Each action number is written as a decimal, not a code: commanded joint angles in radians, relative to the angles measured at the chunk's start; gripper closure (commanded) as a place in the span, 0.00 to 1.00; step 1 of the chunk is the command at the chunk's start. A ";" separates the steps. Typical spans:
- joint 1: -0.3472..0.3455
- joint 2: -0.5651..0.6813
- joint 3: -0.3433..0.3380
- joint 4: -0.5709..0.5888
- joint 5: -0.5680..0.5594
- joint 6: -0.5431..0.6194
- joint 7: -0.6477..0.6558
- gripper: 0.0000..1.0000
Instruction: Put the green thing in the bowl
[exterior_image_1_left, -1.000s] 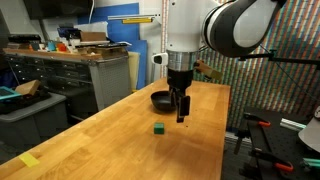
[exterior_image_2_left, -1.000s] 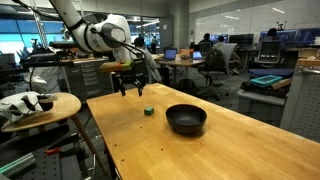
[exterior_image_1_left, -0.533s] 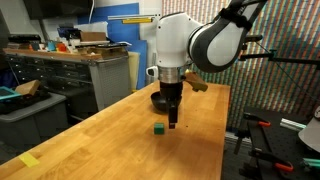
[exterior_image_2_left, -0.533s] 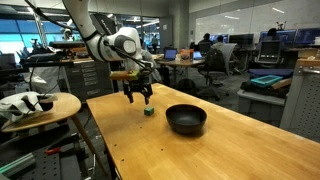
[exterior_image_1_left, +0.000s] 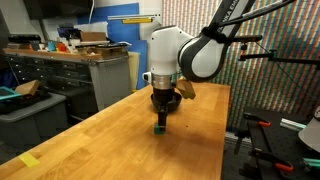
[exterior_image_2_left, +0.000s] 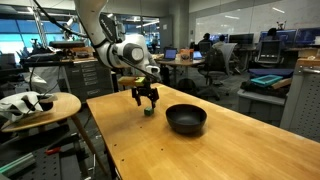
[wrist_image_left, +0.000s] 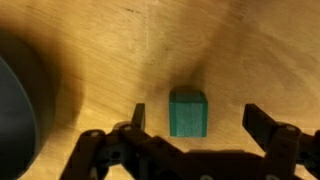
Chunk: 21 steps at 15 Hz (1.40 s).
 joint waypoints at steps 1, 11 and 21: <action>0.012 0.047 -0.026 0.041 0.006 0.037 0.028 0.00; 0.010 0.079 -0.018 0.052 0.038 0.091 0.017 0.51; 0.018 0.064 -0.022 0.054 0.035 0.087 0.008 0.83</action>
